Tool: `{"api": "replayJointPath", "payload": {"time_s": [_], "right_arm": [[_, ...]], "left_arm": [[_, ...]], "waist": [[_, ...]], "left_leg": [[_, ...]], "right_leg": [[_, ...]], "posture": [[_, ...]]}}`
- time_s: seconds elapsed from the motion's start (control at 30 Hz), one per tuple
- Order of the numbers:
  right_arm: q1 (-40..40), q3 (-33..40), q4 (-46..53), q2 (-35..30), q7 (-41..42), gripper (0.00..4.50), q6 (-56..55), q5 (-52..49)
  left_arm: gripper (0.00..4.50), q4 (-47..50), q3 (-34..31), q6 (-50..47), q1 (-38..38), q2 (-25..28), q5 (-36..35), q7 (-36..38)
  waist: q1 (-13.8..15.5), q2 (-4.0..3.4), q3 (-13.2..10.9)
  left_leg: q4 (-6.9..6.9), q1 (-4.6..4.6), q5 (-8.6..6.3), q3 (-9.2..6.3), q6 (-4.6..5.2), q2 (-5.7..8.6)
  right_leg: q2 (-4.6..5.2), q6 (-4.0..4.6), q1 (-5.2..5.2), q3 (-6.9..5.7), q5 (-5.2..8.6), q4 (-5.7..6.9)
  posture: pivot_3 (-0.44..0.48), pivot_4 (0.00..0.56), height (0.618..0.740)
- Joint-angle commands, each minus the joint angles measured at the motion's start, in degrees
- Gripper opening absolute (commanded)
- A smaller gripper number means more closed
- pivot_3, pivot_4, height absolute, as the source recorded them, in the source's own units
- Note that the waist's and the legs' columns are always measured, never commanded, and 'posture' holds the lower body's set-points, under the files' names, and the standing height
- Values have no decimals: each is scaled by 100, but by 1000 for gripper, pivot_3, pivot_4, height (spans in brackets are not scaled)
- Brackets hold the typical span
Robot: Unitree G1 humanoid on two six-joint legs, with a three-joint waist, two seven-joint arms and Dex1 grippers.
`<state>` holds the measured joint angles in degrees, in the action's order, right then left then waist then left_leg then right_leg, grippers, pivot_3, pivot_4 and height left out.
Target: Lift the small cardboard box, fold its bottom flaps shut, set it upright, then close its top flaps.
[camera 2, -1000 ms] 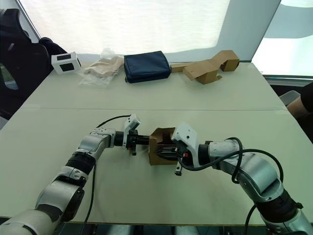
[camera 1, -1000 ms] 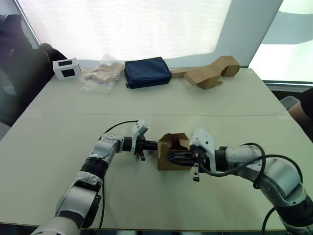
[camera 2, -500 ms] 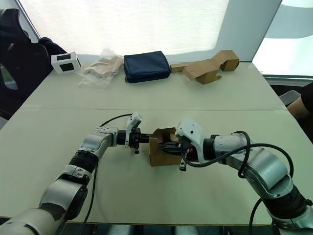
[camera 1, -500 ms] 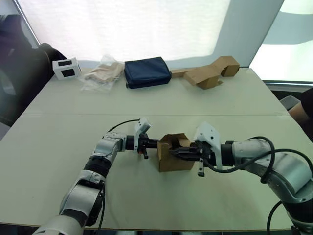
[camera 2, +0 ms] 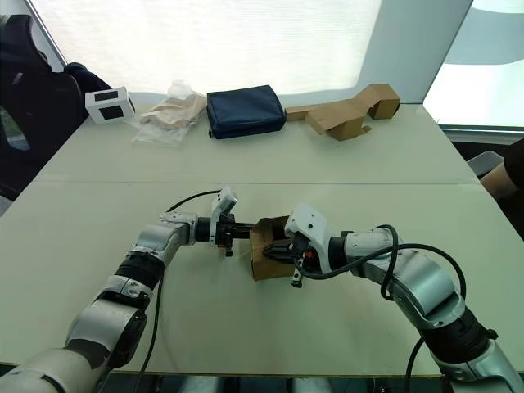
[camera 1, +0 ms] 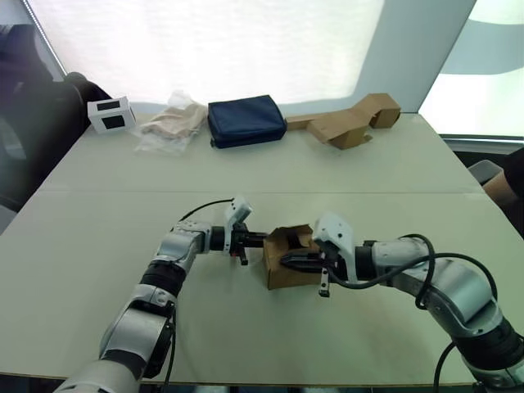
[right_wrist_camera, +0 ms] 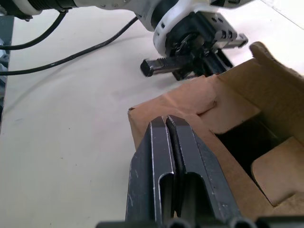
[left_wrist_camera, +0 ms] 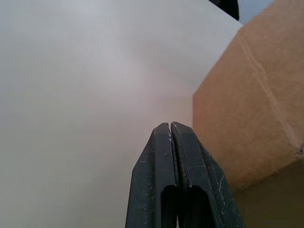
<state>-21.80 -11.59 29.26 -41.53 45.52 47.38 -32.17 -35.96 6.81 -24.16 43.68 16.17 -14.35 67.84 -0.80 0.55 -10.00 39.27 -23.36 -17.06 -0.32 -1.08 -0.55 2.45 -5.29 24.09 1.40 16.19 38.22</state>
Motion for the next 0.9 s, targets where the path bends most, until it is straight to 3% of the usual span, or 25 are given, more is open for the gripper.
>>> {"api": "replayJointPath", "payload": {"time_s": [0.03,0.27,0.37,0.9], "right_arm": [[17,71,27,28,67,0,-107,29],[53,185,-68,23,149,0,-173,41],[29,196,-139,32,180,0,-209,71],[-40,271,-68,101,143,0,-203,42]], "left_arm": [[17,736,-385,-226,-97,446,-244,-34],[17,3983,-282,-2056,-1209,1586,-1353,443],[17,4637,-249,-2435,-1406,1700,-1642,302],[17,4586,504,-2061,-1538,1328,-1549,-182]], "waist": [[-9,0,0],[9,-1,1],[37,-1,1],[5,-1,1]], "left_leg": [[0,0,0,0,0,-1],[-2,-1,1,1,-1,-3],[0,0,1,-4,-2,-2],[0,5,1,-2,-2,-2]], "right_leg": [[0,0,0,0,0,0],[8,0,0,3,0,0],[12,0,-6,0,0,-1],[4,1,-8,0,0,-2]], "posture": [[0,150,740],[0,150,740],[0,150,740],[0,150,740]]}}
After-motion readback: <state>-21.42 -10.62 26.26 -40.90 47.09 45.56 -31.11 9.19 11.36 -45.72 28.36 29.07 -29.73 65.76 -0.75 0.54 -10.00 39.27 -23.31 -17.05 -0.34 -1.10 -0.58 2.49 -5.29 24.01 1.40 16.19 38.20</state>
